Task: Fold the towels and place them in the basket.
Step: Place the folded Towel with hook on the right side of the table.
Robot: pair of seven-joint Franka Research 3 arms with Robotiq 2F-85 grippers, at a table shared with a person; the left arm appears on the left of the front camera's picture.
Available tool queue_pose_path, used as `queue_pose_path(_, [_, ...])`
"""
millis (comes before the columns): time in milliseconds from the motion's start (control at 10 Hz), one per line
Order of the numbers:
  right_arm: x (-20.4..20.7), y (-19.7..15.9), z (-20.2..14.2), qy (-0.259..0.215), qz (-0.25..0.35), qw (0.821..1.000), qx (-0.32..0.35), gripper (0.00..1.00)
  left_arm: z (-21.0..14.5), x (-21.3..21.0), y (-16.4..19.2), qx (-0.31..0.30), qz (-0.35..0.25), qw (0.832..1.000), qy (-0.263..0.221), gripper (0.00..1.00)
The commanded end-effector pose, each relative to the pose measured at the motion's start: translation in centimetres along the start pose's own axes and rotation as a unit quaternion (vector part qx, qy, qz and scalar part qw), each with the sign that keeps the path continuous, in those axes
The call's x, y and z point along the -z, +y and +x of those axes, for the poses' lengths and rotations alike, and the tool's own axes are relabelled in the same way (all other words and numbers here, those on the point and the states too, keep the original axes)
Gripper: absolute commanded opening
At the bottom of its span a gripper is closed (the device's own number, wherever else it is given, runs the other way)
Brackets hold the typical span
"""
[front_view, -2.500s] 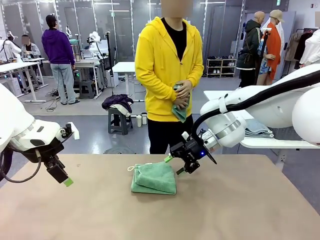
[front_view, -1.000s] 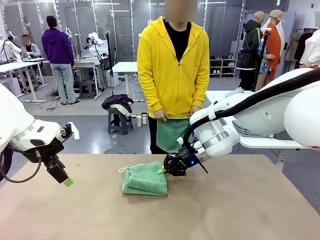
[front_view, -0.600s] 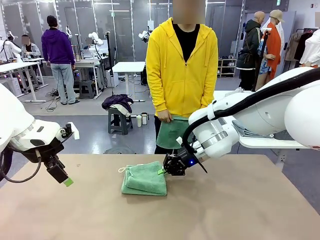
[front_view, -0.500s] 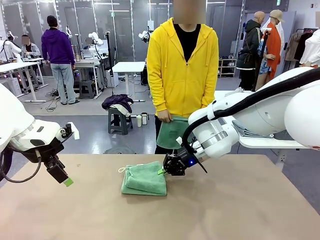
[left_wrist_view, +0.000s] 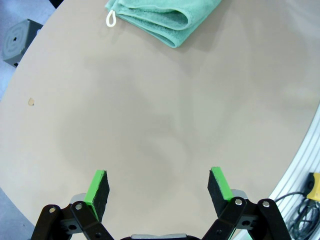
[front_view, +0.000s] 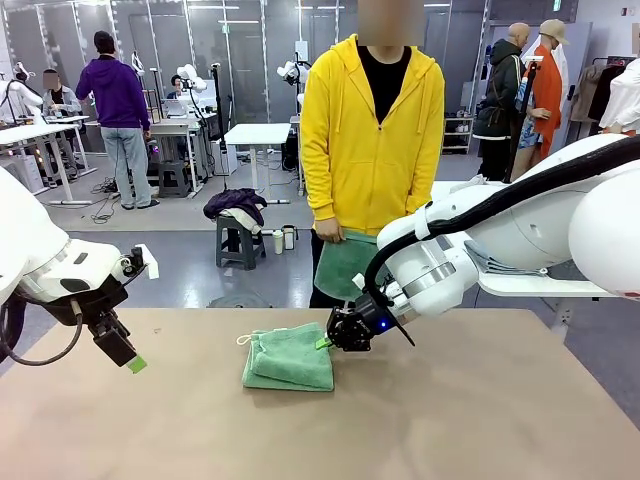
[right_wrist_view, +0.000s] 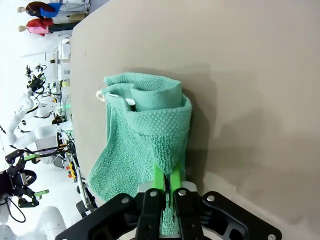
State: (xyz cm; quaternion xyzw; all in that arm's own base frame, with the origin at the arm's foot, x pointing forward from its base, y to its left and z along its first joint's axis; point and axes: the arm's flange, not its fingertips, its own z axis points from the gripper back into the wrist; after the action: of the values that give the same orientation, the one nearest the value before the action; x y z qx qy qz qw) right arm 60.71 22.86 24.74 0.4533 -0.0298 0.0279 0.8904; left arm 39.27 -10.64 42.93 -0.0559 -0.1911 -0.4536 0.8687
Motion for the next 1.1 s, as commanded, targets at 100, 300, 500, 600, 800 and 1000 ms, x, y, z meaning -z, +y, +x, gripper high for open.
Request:
queue_pose_path(100, [-4.9, -0.1, -1.2, 0.002, -0.041, 0.999, -0.013, 0.05, 0.2, 0.0, -0.2, -0.007, 0.004, 1.000, 0.005, 1.00])
queue_pose_path(300, [-9.7, -1.1, -1.5, -0.017, -0.033, 0.999, -0.002, 0.05, 0.2, 0.0, -0.2, -0.007, 0.004, 1.000, 0.005, 1.00])
queue_pose_path(500, [-14.7, -2.5, -1.3, -0.007, -0.050, 0.999, 0.004, 0.05, 0.2, 0.0, -0.2, -0.007, 0.004, 1.000, 0.005, 1.00])
queue_pose_path(600, [-17.2, -3.2, -1.1, -0.013, -0.052, 0.999, 0.008, 0.05, 0.2, 0.0, -0.2, -0.007, 0.004, 1.000, 0.005, 1.00])
queue_pose_path(800, [-21.6, -5.2, -0.9, -0.039, -0.085, 0.996, 0.001, 0.05, 0.2, 0.0, -0.2, -0.007, 0.004, 1.000, 0.005, 1.00])
queue_pose_path(1000, [-25.6, -7.9, -0.7, -0.051, -0.096, 0.994, 0.009, 0.05, 0.2, 0.0, -0.2, -0.007, 0.004, 1.000, 0.005, 1.00])
